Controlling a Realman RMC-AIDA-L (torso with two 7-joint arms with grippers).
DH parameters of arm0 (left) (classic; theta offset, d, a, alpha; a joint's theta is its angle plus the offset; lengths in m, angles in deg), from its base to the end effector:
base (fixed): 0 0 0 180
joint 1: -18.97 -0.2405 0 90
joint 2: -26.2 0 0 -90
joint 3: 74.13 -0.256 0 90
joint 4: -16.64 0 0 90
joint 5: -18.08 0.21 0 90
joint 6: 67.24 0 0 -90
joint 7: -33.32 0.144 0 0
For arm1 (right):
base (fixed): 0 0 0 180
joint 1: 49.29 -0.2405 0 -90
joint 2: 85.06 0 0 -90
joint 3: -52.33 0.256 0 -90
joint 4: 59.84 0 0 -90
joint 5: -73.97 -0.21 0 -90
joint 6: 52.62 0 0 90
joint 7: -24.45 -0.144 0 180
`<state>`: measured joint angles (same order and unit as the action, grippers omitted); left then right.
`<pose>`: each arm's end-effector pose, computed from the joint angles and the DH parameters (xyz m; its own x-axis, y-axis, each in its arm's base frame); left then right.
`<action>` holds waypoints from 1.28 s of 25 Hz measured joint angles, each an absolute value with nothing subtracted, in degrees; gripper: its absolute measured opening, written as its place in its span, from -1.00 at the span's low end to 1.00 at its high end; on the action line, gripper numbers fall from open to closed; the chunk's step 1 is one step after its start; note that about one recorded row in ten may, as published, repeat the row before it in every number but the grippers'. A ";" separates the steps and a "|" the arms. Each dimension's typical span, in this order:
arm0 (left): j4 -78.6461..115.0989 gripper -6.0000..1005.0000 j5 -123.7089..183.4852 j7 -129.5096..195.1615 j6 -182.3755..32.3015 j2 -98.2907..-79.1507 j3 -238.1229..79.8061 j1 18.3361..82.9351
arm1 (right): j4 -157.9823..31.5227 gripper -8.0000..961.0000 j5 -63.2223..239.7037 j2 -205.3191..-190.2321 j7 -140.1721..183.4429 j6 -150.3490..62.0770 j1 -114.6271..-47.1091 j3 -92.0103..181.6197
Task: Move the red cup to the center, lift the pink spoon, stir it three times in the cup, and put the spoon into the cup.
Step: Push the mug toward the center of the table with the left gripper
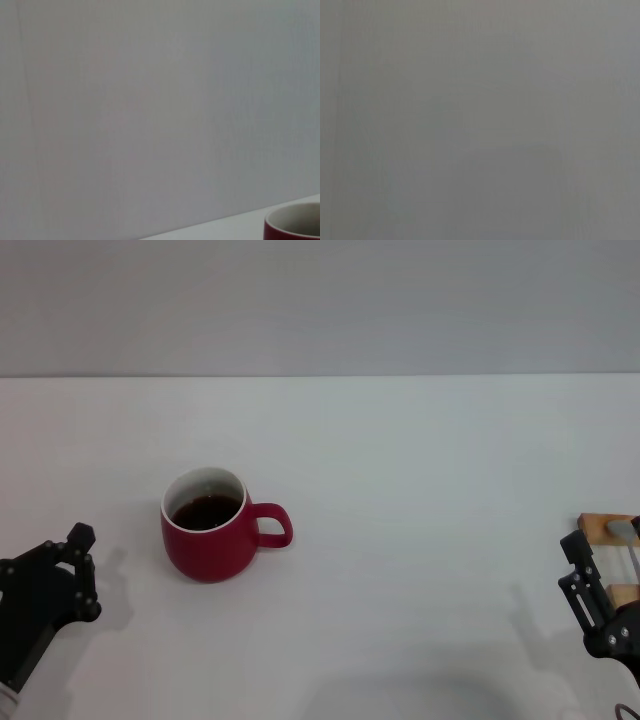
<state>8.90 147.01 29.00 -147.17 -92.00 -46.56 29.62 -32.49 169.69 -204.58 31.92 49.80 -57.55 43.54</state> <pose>-0.3592 0.2235 -0.0336 0.7986 -0.0236 0.6014 0.5679 -0.3016 -0.7659 0.2780 0.1655 -0.0609 0.5742 0.2543 -0.7782 -0.7099 -0.3187 -0.6280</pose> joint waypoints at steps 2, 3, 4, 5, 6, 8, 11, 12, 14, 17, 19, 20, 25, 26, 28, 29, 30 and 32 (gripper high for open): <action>8.94 -0.99 147.01 29.00 -146.53 -91.99 -46.68 30.30 | -32.50 0.44 169.69 -204.58 31.92 49.85 -57.55 43.50; 8.96 -0.99 147.01 29.00 -146.30 -91.98 -46.72 30.62 | -32.50 0.44 169.69 -204.58 31.92 49.86 -57.55 43.47; 8.98 -0.99 147.01 29.00 -146.17 -91.96 -46.76 30.90 | -32.51 0.43 169.69 -204.59 31.92 49.87 -57.55 43.44; 8.99 -0.99 147.01 29.00 -146.00 -91.94 -46.78 31.27 | -32.51 0.43 169.69 -204.59 31.92 49.87 -57.54 43.43; 9.03 -0.99 147.01 29.01 -145.78 -91.93 -46.79 31.61 | -32.51 0.43 169.69 -204.59 31.92 49.88 -57.49 43.40; 9.08 -0.99 147.01 29.09 -145.12 -91.93 -46.79 32.27 | -32.51 0.43 169.69 -204.60 31.92 49.95 -57.28 43.37; 9.10 -0.99 147.01 29.44 -143.88 -91.92 -46.80 33.29 | -32.57 0.43 169.69 -204.60 31.92 50.29 -56.98 43.37; 9.10 -0.99 147.01 29.55 -143.40 -91.92 -46.81 33.68 | -32.59 0.43 169.69 -204.60 31.92 50.50 -56.89 43.37; 9.10 -0.99 147.01 29.61 -142.62 -91.92 -47.04 34.35 | -32.60 0.44 169.69 -204.60 31.92 50.72 -56.77 43.37; 9.16 -0.99 147.02 29.64 -141.82 -91.92 -47.94 35.34 | -32.60 0.44 169.68 -204.57 31.92 50.83 -56.75 43.37; 9.17 -0.99 147.01 29.70 -141.34 -91.96 -48.31 35.98 | -32.60 0.44 169.68 -204.56 31.92 50.83 -56.71 43.37; 9.17 -0.99 147.02 29.73 -141.09 -91.98 -48.36 36.23 | -32.60 0.44 169.68 -204.56 31.92 50.84 -56.69 43.37; 9.17 -0.99 147.01 29.86 -139.21 -92.11 -48.40 37.91 | -32.59 0.44 169.62 -204.53 31.92 51.08 -56.61 43.37; 9.17 -0.99 147.01 29.87 -139.10 -92.11 -48.41 38.02 | -32.59 0.44 169.61 -204.52 31.92 51.11 -56.57 43.37; 9.17 -0.99 147.01 29.92 -138.21 -92.11 -48.46 38.61 | -32.59 0.44 169.56 -204.51 31.92 51.15 -56.49 43.37; 9.17 -0.99 147.01 30.03 -137.78 -92.11 -48.46 38.92 | -32.59 0.44 169.53 -204.51 31.92 51.16 -56.44 43.37; 9.15 -0.99 147.01 30.22 -137.40 -92.11 -48.49 39.09 | -32.59 0.44 169.50 -204.51 31.92 51.16 -56.41 43.37; 8.93 -0.99 147.01 31.28 -136.48 -92.14 -48.80 39.51 | -32.59 0.43 169.46 -204.50 31.92 51.19 -56.35 43.37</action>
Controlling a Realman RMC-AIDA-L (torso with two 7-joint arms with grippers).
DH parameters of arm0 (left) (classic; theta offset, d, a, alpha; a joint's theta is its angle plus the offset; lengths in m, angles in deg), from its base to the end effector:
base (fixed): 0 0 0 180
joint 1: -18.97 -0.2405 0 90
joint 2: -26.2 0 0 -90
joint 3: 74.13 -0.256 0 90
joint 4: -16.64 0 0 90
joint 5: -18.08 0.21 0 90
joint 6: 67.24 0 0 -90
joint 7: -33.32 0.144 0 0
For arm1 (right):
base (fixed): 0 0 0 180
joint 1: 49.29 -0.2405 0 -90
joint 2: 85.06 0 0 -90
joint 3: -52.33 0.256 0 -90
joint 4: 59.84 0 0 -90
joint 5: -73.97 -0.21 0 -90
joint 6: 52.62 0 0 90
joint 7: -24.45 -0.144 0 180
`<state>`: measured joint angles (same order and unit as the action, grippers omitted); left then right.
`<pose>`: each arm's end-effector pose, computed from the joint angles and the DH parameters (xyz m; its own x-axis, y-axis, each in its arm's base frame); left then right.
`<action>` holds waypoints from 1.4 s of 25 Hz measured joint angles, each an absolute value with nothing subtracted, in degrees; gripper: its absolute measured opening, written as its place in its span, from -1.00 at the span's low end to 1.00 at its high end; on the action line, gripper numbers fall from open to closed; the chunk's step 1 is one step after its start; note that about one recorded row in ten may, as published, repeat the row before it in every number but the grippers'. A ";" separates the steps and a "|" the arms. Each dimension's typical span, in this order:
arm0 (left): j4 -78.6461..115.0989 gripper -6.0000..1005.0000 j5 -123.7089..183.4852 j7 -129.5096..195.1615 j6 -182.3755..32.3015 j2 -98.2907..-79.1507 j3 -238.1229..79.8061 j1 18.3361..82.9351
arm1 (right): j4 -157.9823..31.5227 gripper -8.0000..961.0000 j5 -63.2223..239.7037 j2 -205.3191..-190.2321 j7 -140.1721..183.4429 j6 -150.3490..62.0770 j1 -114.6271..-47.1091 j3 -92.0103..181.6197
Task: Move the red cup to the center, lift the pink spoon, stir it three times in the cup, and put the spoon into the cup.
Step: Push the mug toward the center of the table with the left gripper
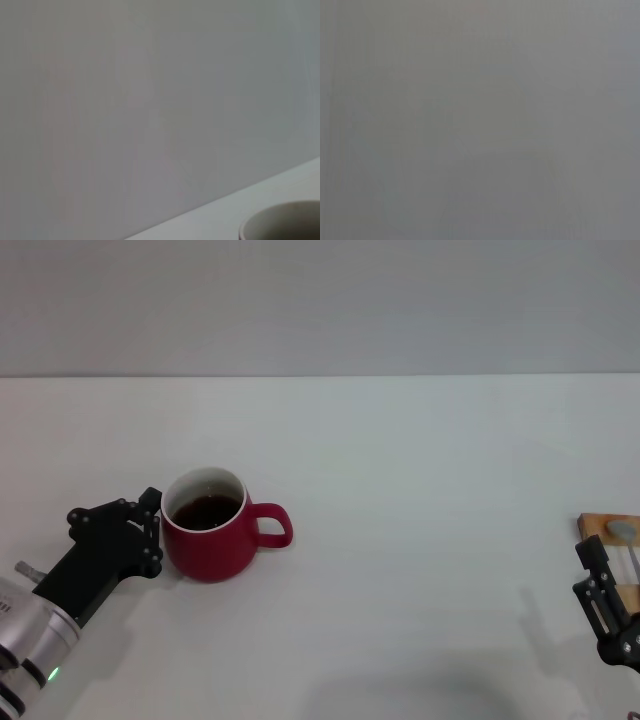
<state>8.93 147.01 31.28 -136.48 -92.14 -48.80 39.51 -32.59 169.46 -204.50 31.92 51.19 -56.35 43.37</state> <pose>-0.3359 0.2813 -0.0536 0.8600 -0.0037 0.5103 0.4626 -0.4165 -0.7827 0.2807 0.1588 -0.0573 0.5730 0.2636 -0.7760 -0.7161 -0.2995 -0.6305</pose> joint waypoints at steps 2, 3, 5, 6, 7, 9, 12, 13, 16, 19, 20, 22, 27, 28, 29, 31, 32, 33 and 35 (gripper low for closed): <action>8.67 -0.99 147.04 32.13 -136.03 -92.18 -49.27 39.75 | -32.59 0.43 169.42 -204.50 31.92 51.24 -56.30 43.36; 8.58 -0.99 147.04 32.50 -135.77 -92.21 -49.55 39.97 | -32.59 0.43 169.42 -204.50 31.92 51.26 -56.29 43.37; 8.44 -0.99 147.04 32.74 -135.30 -92.28 -49.85 40.17 | -32.59 0.43 169.41 -204.50 31.92 51.27 -56.29 43.41; 8.37 -0.99 147.07 32.76 -135.15 -92.32 -49.89 40.24 | -32.59 0.44 169.41 -204.50 31.92 51.28 -56.29 43.43; 8.31 -0.99 147.07 32.77 -135.02 -92.34 -49.90 40.28 | -32.59 0.44 169.39 -204.51 31.92 51.28 -56.29 43.43; 8.15 -0.99 147.06 32.78 -134.95 -92.36 -49.91 40.31 | -32.59 0.44 169.35 -204.50 31.91 51.27 -56.31 43.47; 7.79 -0.99 147.08 32.80 -134.94 -92.34 -50.34 40.27 | -32.61 0.44 169.33 -204.51 31.92 51.19 -56.42 43.49; 7.75 -0.99 147.08 32.80 -134.93 -92.33 -50.58 40.25 | -32.63 0.44 169.33 -204.51 31.92 51.18 -56.48 43.49; 7.34 -0.99 147.09 32.79 -134.91 -92.39 -51.41 40.20 | -32.66 0.44 169.33 -204.51 31.91 51.08 -56.58 43.48; 6.48 -0.99 147.12 32.78 -134.91 -92.45 -52.51 40.08 | -32.68 0.43 169.33 -204.51 31.91 50.92 -56.58 43.45; 6.48 -0.99 147.12 32.78 -134.91 -92.45 -52.51 40.08 | -32.68 0.43 169.33 -204.51 31.91 50.92 -56.58 43.45; 6.22 -0.99 147.14 32.78 -134.91 -92.46 -53.62 40.06 | -32.68 0.44 169.33 -204.54 31.91 50.90 -56.58 43.46; 6.29 -0.99 147.13 32.78 -134.91 -92.45 -53.50 40.09 | -32.68 0.44 169.33 -204.60 31.92 50.86 -56.57 43.45; 6.76 -0.99 146.91 32.81 -134.91 -92.28 -53.21 40.40 | -32.68 0.44 169.33 -204.60 31.91 50.86 -56.55 43.46; 6.87 -0.99 146.84 32.82 -134.91 -92.23 -53.19 40.54 | -32.68 0.44 169.36 -204.60 31.91 50.84 -56.57 43.45; 7.43 -0.99 146.72 32.87 -134.91 -92.13 -53.16 41.18 | -32.68 0.44 169.38 -204.60 31.91 50.83 -56.57 43.46; 7.51 -0.99 146.72 32.87 -134.91 -92.13 -53.16 41.28 | -32.68 0.43 169.38 -204.60 31.91 50.83 -56.57 43.46; 7.67 -0.99 146.73 32.88 -134.90 -92.12 -53.15 41.60 | -32.68 0.43 169.40 -204.60 31.91 50.83 -56.56 43.45; 7.75 -0.99 146.76 32.88 -134.83 -92.11 -53.14 41.84 | -32.68 0.44 169.44 -204.60 31.91 50.83 -56.52 43.46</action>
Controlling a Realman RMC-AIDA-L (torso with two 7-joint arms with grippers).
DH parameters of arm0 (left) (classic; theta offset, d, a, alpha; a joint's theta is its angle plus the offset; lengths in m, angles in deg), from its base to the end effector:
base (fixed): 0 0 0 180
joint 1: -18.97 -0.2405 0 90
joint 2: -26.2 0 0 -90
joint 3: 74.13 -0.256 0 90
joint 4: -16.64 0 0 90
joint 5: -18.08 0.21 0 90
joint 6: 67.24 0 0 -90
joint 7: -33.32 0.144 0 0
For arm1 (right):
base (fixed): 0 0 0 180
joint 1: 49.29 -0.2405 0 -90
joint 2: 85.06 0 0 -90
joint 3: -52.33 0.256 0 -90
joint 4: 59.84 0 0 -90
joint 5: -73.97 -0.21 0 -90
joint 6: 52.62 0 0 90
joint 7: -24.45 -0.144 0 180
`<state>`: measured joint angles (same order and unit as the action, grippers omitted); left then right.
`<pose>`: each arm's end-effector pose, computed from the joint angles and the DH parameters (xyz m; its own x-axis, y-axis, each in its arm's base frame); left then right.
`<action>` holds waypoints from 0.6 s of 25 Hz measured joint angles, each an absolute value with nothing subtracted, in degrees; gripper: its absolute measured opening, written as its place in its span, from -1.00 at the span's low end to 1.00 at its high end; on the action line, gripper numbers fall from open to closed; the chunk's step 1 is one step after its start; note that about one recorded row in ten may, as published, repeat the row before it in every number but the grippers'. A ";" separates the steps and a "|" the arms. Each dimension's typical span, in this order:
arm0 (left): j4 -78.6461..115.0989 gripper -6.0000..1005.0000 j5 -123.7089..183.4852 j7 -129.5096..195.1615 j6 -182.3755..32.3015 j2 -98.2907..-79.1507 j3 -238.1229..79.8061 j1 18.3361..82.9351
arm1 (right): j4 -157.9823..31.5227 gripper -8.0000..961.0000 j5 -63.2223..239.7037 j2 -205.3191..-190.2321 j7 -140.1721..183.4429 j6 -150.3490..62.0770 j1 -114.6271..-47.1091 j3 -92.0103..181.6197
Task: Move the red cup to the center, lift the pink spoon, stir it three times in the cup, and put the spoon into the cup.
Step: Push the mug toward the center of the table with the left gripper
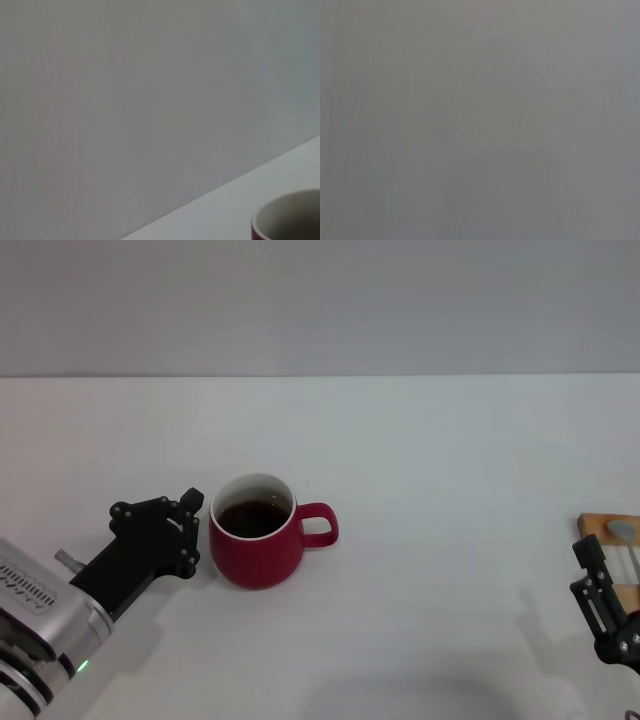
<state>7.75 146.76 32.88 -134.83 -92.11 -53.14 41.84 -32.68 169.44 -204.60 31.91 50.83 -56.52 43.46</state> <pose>-0.3207 0.2885 -0.0674 0.8798 -0.0310 0.4743 0.3977 -0.4986 -0.7702 0.2805 0.1601 -0.0583 0.5745 0.2603 -0.7760 -0.7154 -0.3008 -0.6306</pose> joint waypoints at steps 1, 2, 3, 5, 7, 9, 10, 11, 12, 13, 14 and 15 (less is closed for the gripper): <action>7.76 -0.99 146.93 32.89 -134.56 -92.17 -53.27 42.41 | -32.68 0.44 169.48 -204.60 31.92 50.82 -56.47 43.46; 7.77 -0.99 146.96 32.89 -134.52 -92.20 -53.37 42.55 | -32.68 0.44 169.48 -204.60 31.92 50.82 -56.47 43.46; 7.76 -0.99 146.97 32.89 -134.48 -92.24 -53.52 42.70 | -32.68 0.44 169.49 -204.60 31.92 50.82 -56.45 43.46; 7.62 -0.99 146.99 32.89 -134.44 -92.28 -53.76 42.96 | -32.68 0.44 169.49 -204.60 31.91 50.82 -56.42 43.45; 7.33 -0.99 147.03 32.89 -134.42 -92.31 -54.10 43.02 | -32.65 0.44 169.49 -204.64 31.92 50.82 -56.41 43.46; 7.05 -0.99 147.01 32.89 -134.41 -92.37 -54.83 43.10 | -32.59 0.44 169.49 -204.67 31.92 50.82 -56.42 43.46; 7.05 -0.99 147.01 32.89 -134.41 -92.37 -54.83 43.10 | -32.59 0.44 169.49 -204.67 31.92 50.82 -56.42 43.46; 6.87 -0.99 147.02 32.89 -134.41 -92.40 -55.16 43.12 | -32.59 0.43 169.49 -204.68 31.92 50.82 -56.45 43.46; 6.41 -0.99 147.05 32.89 -134.39 -92.46 -55.75 43.11 | -32.58 0.43 169.52 -204.69 31.91 50.82 -56.54 43.46; 6.41 -0.99 147.05 32.89 -134.39 -92.46 -55.75 43.11 | -32.59 0.43 169.54 -204.69 31.92 50.83 -56.59 43.46; 5.89 -0.99 147.07 32.89 -134.39 -92.46 -56.28 43.02 | -32.59 0.43 169.56 -204.69 31.91 50.83 -56.64 43.46; 5.65 -0.99 147.14 32.89 -134.39 -92.46 -56.50 42.97 | -32.59 0.43 169.56 -204.69 31.91 50.83 -56.64 43.46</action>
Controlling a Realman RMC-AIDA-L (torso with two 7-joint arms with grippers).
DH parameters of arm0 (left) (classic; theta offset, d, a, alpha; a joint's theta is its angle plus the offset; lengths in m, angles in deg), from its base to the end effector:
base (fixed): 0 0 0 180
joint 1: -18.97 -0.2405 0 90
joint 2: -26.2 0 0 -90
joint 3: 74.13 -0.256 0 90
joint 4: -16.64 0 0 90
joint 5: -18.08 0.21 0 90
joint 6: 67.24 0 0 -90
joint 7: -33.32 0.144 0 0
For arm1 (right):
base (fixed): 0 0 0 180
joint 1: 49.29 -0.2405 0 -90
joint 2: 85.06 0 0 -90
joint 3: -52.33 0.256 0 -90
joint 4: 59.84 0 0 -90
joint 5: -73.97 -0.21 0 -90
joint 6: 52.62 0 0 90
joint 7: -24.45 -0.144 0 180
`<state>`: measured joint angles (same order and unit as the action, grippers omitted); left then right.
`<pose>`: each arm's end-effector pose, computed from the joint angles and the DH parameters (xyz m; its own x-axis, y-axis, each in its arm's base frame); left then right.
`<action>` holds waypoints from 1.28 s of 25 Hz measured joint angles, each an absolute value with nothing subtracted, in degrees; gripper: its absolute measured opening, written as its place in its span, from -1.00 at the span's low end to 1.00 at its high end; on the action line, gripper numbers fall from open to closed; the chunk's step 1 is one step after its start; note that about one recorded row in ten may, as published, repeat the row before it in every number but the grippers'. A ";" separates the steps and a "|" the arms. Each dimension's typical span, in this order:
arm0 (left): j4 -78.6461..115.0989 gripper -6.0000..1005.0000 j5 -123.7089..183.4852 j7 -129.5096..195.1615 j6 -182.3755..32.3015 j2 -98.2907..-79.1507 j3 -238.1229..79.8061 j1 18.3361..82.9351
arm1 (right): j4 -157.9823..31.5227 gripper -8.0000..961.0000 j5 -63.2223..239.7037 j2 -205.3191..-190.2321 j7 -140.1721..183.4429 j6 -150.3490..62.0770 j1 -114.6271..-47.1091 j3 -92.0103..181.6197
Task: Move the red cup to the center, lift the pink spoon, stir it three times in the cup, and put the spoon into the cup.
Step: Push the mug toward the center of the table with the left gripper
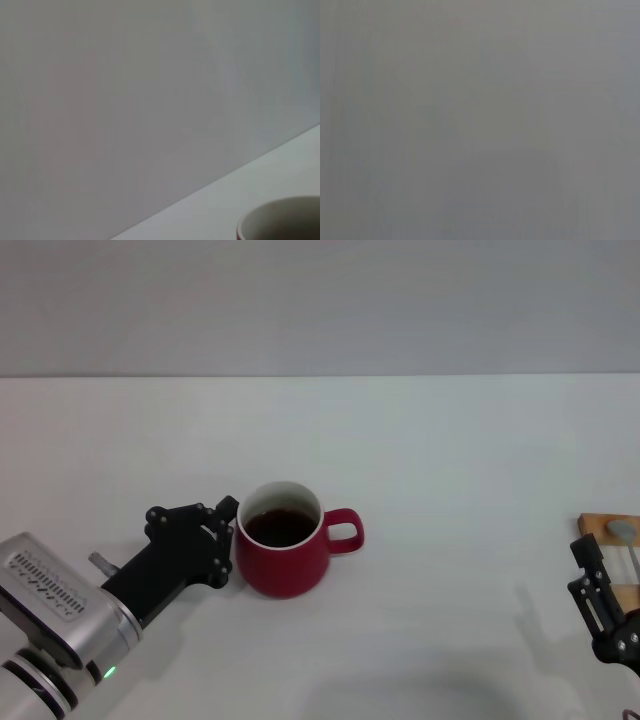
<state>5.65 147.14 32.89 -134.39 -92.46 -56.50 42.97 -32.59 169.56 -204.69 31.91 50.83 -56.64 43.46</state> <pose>-0.3036 0.2867 -0.0835 0.8715 -0.0490 0.4879 0.3768 -0.5699 -0.7303 0.2792 0.1604 -0.0591 0.5712 0.2611 -0.7782 -0.7163 -0.3045 -0.6279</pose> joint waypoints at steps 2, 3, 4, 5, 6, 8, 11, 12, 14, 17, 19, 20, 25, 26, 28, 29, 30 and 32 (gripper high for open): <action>5.13 -0.99 147.34 32.89 -134.38 -92.46 -56.79 42.87 | -32.59 0.44 169.60 -204.69 31.92 50.83 -56.78 43.46; 5.13 -0.99 147.34 32.89 -134.38 -92.46 -56.79 42.87 | -32.59 0.44 169.65 -204.69 31.92 50.82 -56.82 43.46; 5.13 -0.99 147.34 32.89 -134.38 -92.46 -56.79 42.87 | -32.59 0.44 169.70 -204.69 31.92 50.80 -56.85 43.46; 4.55 -0.99 147.59 32.88 -134.38 -92.48 -57.47 42.75 | -32.59 0.44 169.70 -204.69 31.92 50.80 -56.85 43.46; 4.55 -0.99 147.59 32.88 -134.38 -92.48 -57.47 42.75 | -32.59 0.44 169.71 -204.69 31.92 50.79 -56.85 43.46; 4.22 -0.99 147.62 32.88 -134.38 -92.53 -57.94 42.69 | -32.59 0.44 169.71 -204.69 31.92 50.78 -56.85 43.46; 4.09 -0.99 147.66 32.88 -134.39 -92.55 -57.96 42.59 | -32.59 0.44 169.71 -204.69 31.92 50.75 -56.80 43.46; 4.09 -0.99 147.66 32.88 -134.39 -92.55 -57.96 42.59 | -32.59 0.44 169.71 -204.69 31.92 50.75 -56.80 43.46; 4.97 -0.99 147.47 32.88 -134.53 -92.36 -57.26 42.47 | -32.59 0.44 169.71 -204.68 31.92 50.74 -56.72 43.46; 6.00 -0.99 147.28 32.94 -134.58 -92.20 -56.61 42.76 | -32.59 0.44 169.71 -204.68 31.92 50.74 -56.72 43.46; 6.10 -0.99 147.37 32.99 -134.51 -92.22 -56.58 43.00 | -32.54 0.44 169.71 -204.68 31.92 50.73 -56.76 43.41; 6.10 -0.99 147.37 32.99 -134.51 -92.22 -56.58 43.00 | -32.54 0.44 169.71 -204.68 31.92 50.73 -56.76 43.41; 5.38 -0.99 147.67 33.05 -134.39 -92.41 -57.11 43.20 | -32.53 0.43 169.71 -204.68 31.92 50.74 -56.57 43.37; 4.96 -0.99 147.67 33.06 -134.40 -92.43 -57.49 43.19 | -32.55 0.43 169.71 -204.68 31.92 50.74 -56.54 43.37; 4.73 -0.99 147.67 33.06 -134.40 -92.44 -57.72 43.17 | -32.56 0.43 169.71 -204.68 31.92 50.73 -56.53 43.37; 4.09 -0.99 147.62 33.06 -134.41 -92.44 -58.24 43.10 | -32.54 0.43 169.71 -204.68 31.92 50.74 -56.52 43.37; 4.09 -0.99 147.62 33.06 -134.41 -92.44 -58.24 43.10 | -32.54 0.43 169.71 -204.68 31.92 50.74 -56.52 43.37; 3.53 -0.99 147.65 33.06 -134.41 -92.47 -58.61 43.07 | -32.53 0.44 169.71 -204.68 31.92 50.73 -56.51 43.33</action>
<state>3.53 147.65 33.06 -134.41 -92.47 -58.61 43.07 -32.53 169.71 -204.68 31.92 50.73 -56.51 43.33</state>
